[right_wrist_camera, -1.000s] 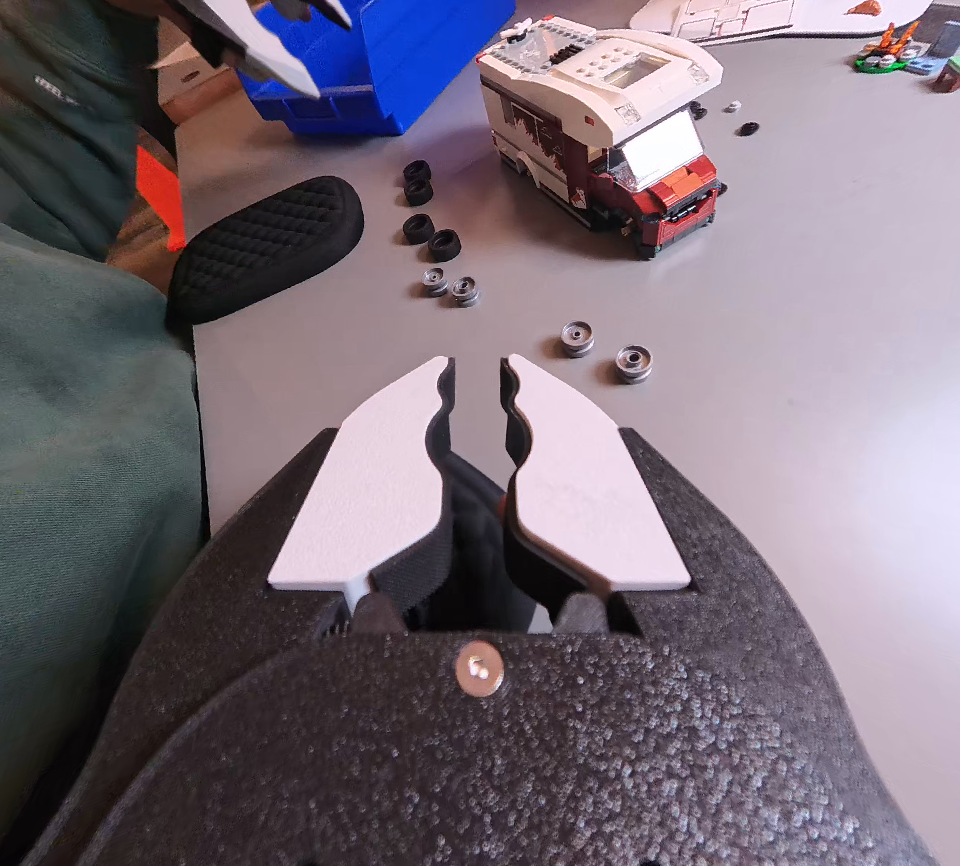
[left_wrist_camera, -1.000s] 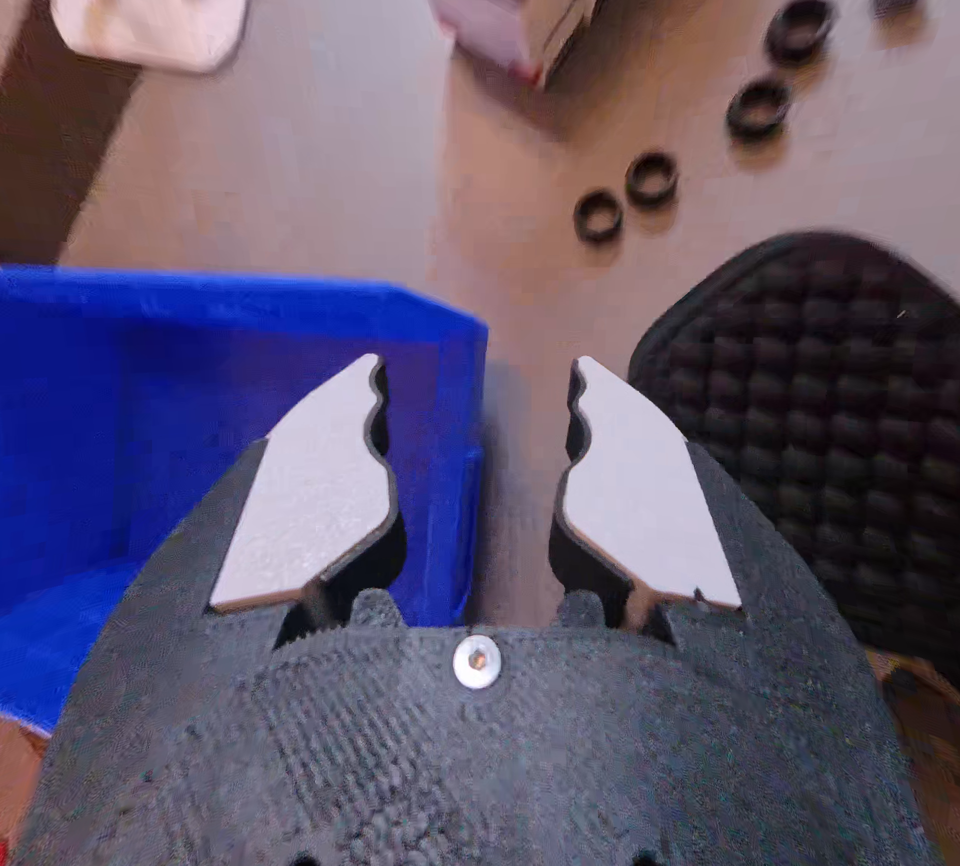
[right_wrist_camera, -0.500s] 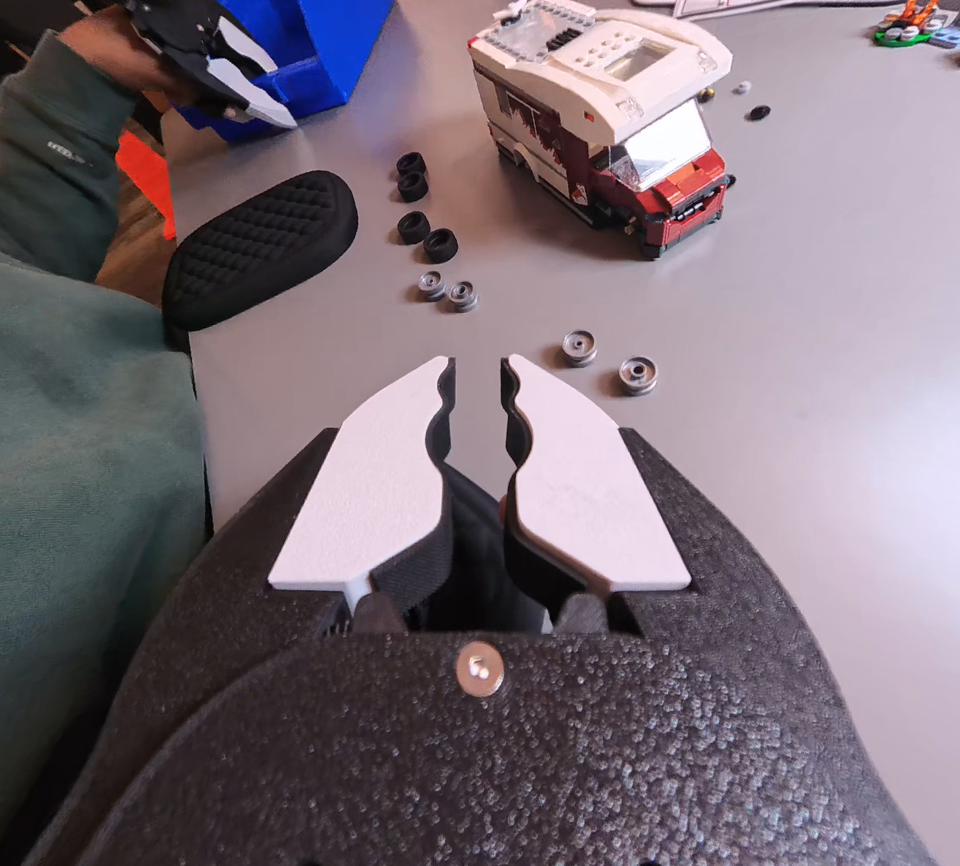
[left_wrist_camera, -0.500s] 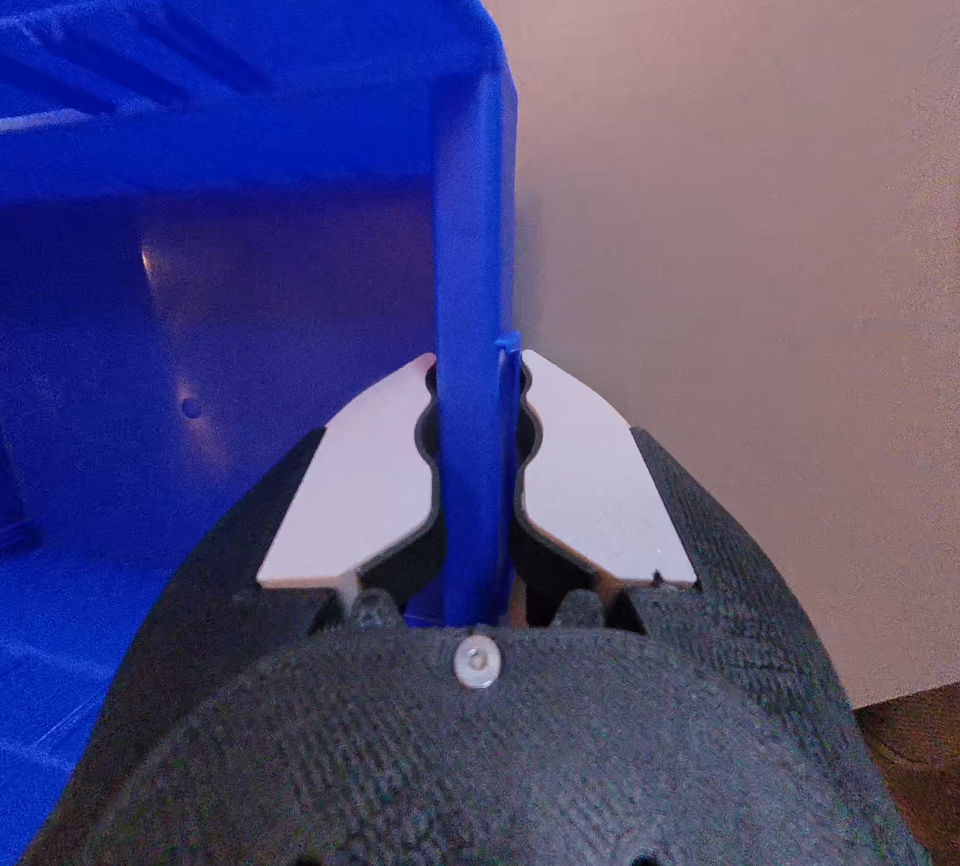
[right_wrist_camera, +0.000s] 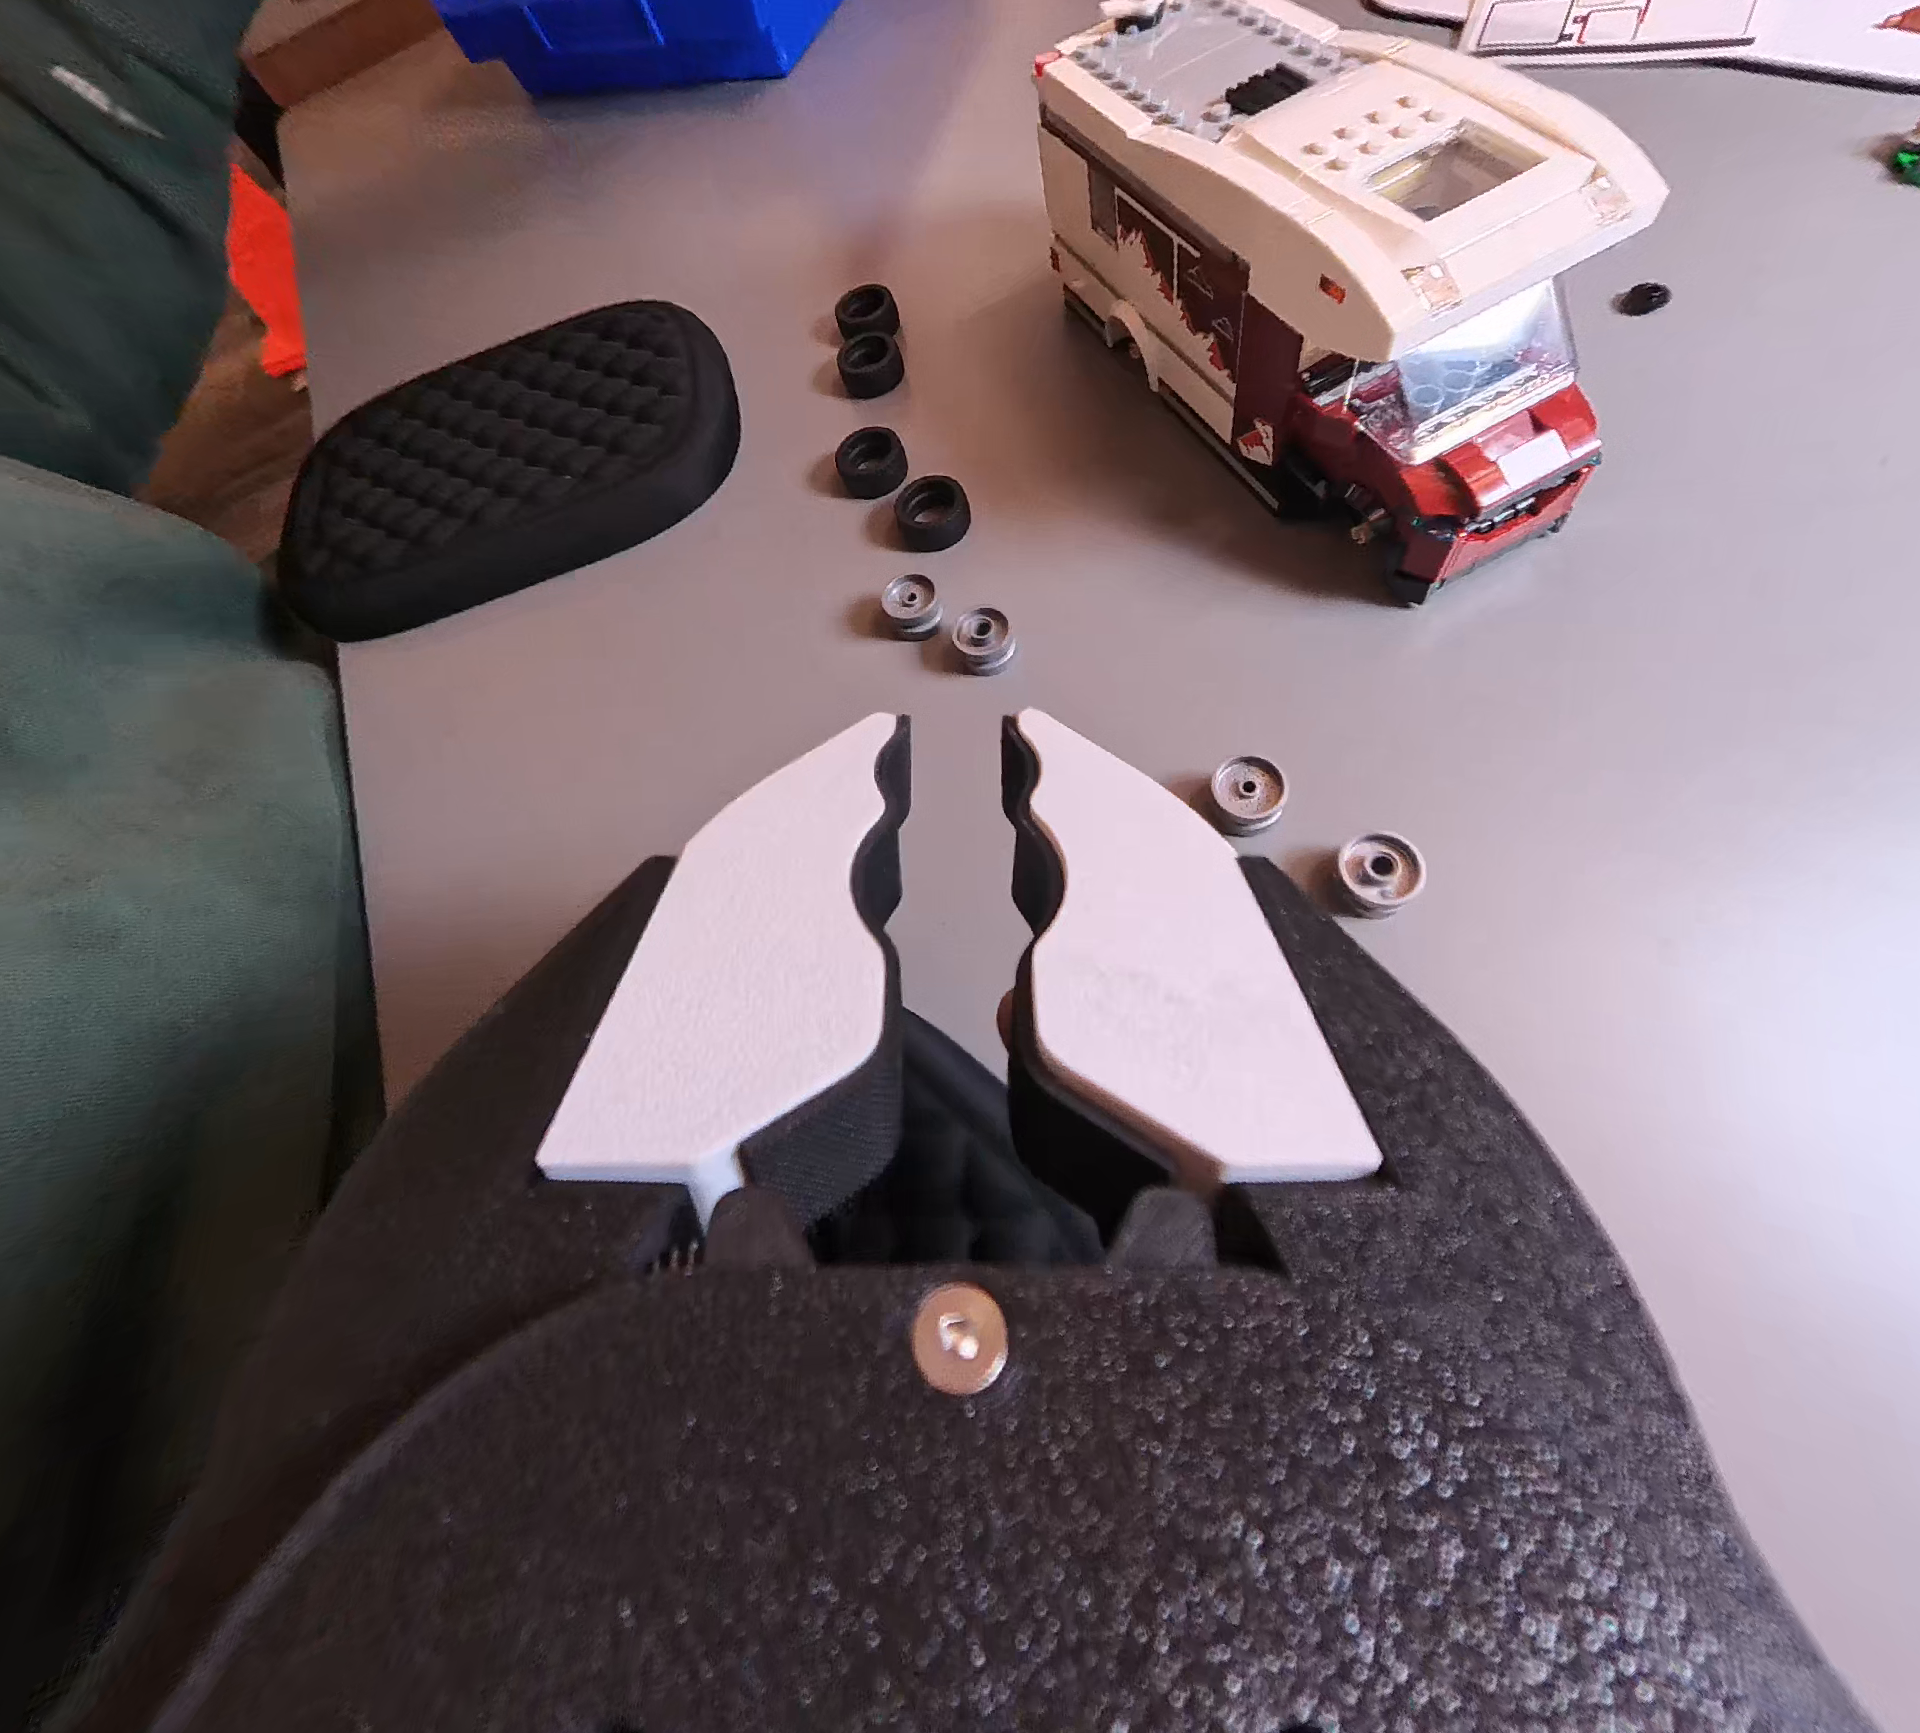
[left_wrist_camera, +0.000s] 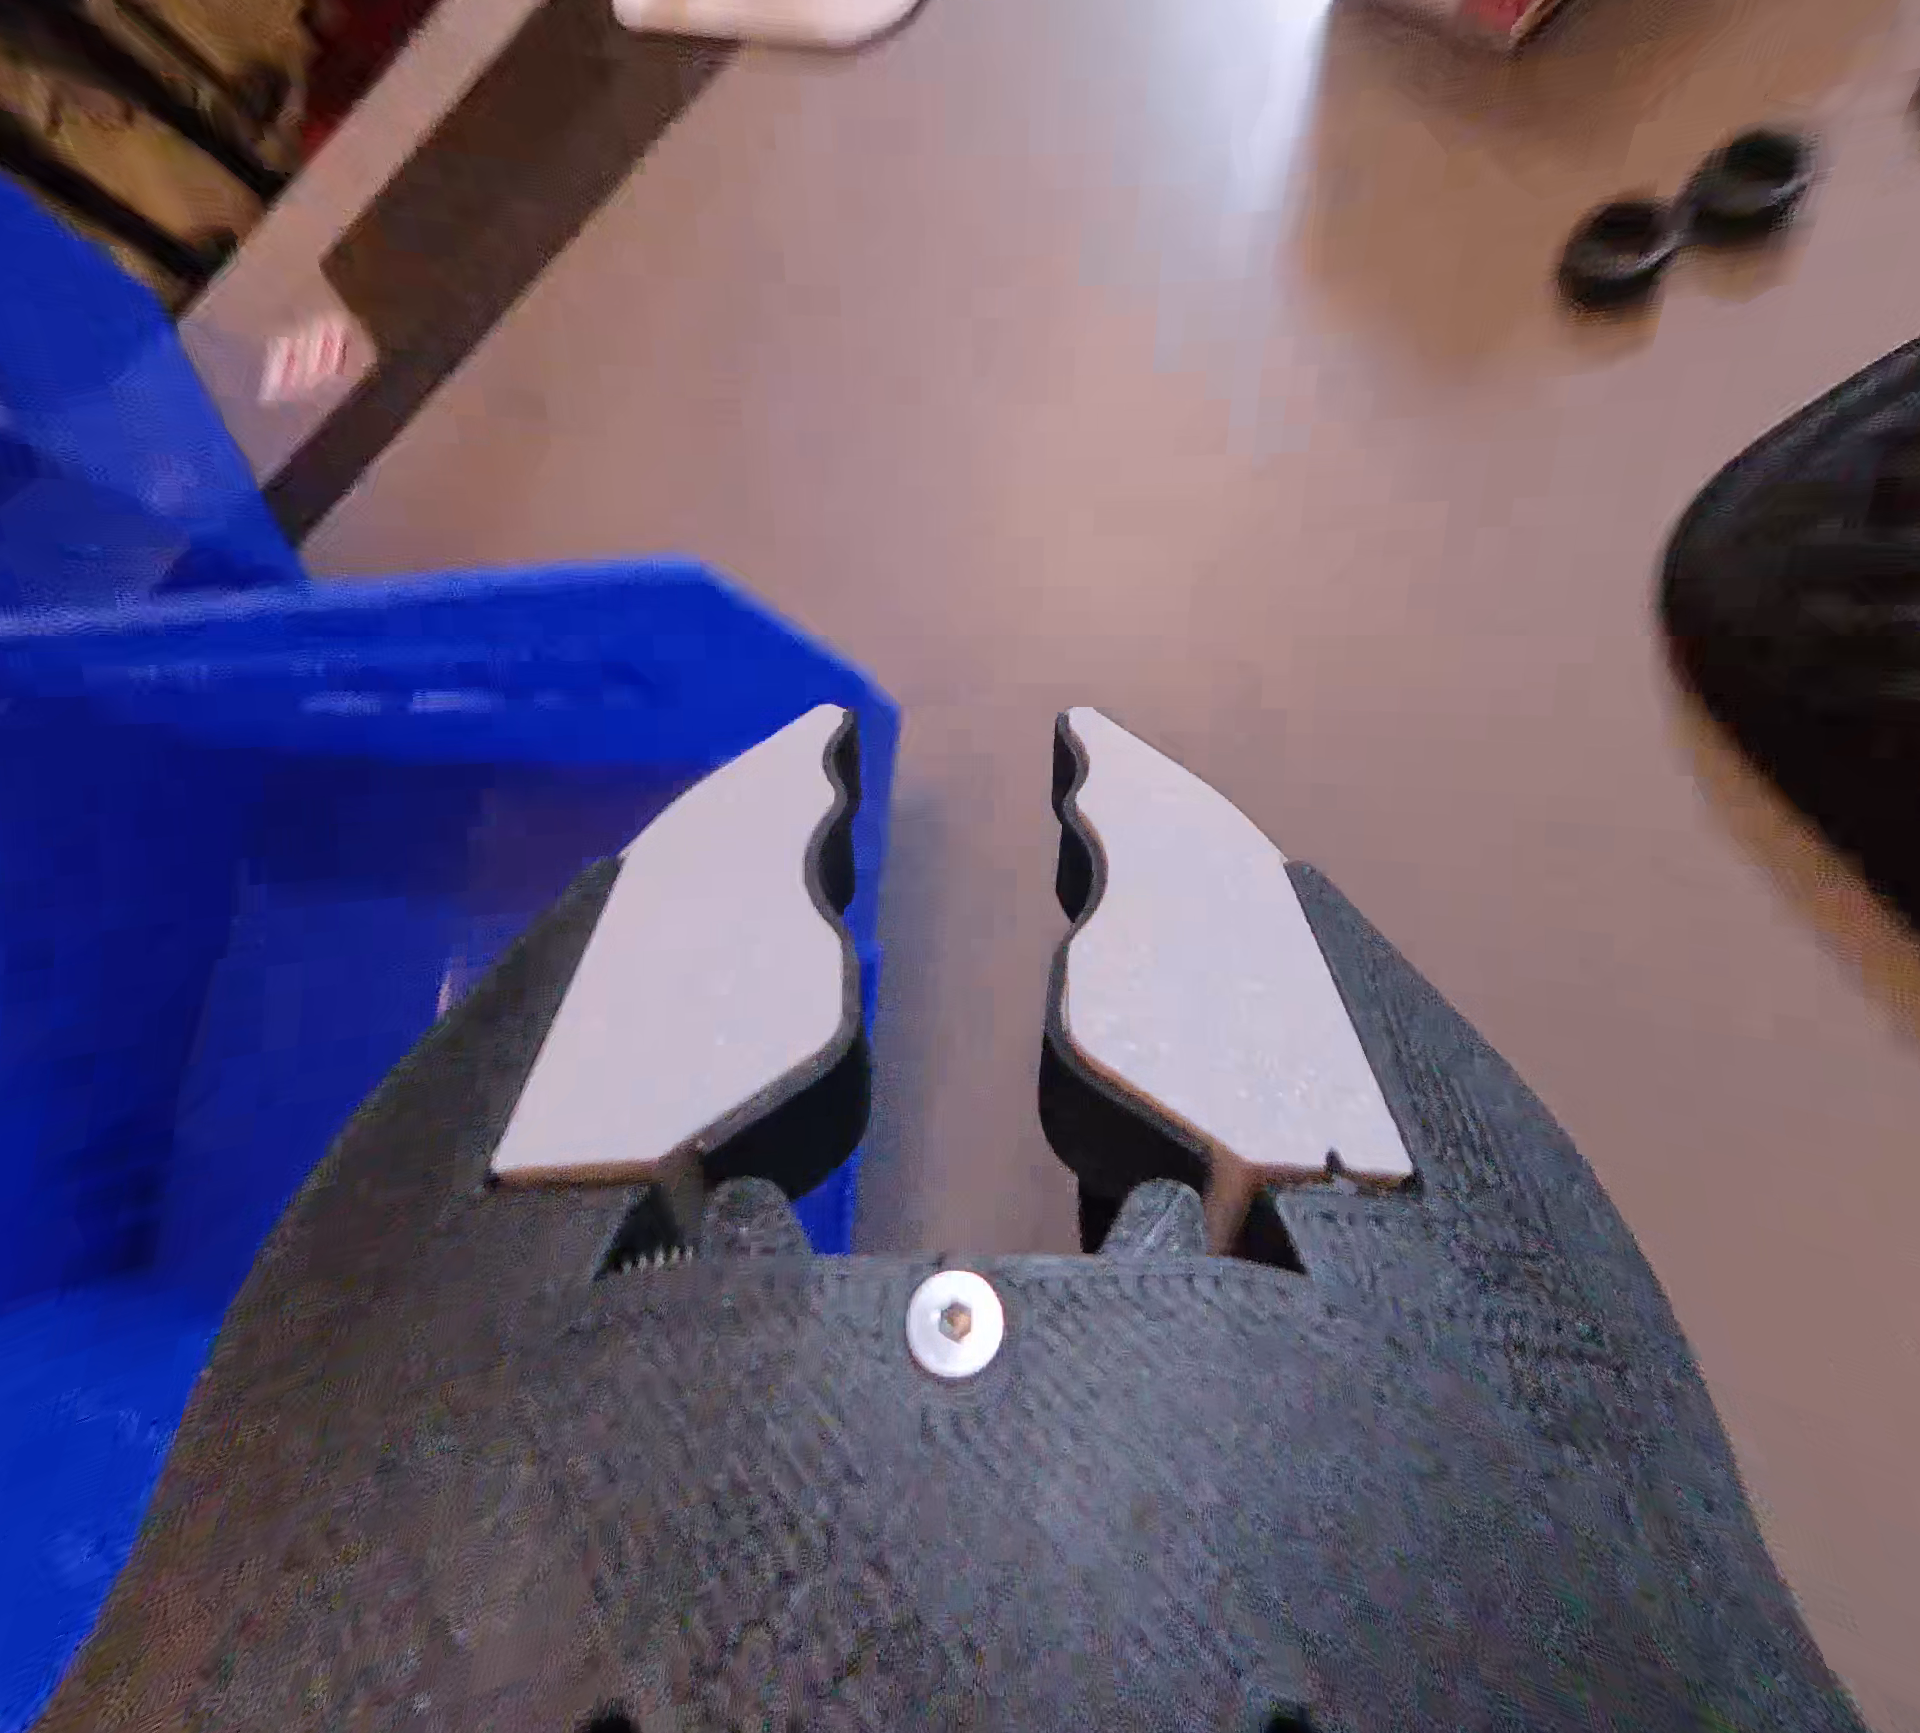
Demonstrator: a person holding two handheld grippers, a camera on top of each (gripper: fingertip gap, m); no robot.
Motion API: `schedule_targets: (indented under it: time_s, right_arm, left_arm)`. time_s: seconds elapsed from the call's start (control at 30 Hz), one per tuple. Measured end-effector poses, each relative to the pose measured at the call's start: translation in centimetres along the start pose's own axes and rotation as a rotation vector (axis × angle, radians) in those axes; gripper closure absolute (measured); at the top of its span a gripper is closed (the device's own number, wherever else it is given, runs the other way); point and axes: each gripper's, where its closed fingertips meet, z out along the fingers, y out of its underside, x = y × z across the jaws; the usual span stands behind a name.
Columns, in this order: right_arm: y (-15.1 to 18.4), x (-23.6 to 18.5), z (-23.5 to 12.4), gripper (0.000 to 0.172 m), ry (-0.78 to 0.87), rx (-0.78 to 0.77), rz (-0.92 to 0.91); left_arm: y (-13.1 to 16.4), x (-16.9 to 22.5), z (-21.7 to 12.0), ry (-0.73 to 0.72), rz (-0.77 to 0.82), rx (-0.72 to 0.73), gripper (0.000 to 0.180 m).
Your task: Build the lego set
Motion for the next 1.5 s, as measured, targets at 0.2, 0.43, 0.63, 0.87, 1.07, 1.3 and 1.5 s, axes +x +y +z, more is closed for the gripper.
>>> schedule_targets:
  time_s: [0.2, 0.43, 0.63, 0.87, 1.07, 1.3, 1.5]
  right_arm:
    - [0.0, -1.1, 3.0, 0.155, -0.015, -0.049, -0.094]
    - [0.1, -2.3, 4.7, 0.155, -0.009, -0.055, -0.213]
    - [0.4, -1.7, 5.4, 0.155, -0.009, -0.074, -0.191]
    - [0.6, -1.8, 7.6, 0.151, -0.059, -0.217, -0.37]
    - [1.6, -1.8, 9.4, 0.146, -0.115, -0.414, -0.532]
    - [2.1, -1.6, 10.2, 0.146, -0.113, -0.463, -0.547]
    - [2.3, -1.8, 10.5, 0.155, -0.102, -0.454, -0.552]
  left_arm:
    - [-6.6, 14.1, 6.0, 0.397, 0.142, 0.131, 0.139]
    - [-6.4, 16.1, 11.5, 0.623, 0.218, -0.002, 0.151]
    - [-8.4, 17.5, 9.5, 0.68, 0.245, 0.099, 0.159]
    - [-11.9, 26.9, 6.8, 0.845, 0.402, 0.137, 0.158]
    - [-10.8, 28.5, 9.4, 0.793, 0.425, 0.076, 0.158]
    - [-11.0, 28.4, 9.3, 0.771, 0.414, 0.12, 0.158]
    - [-11.0, 28.3, 9.2, 0.784, 0.385, 0.123, 0.155]
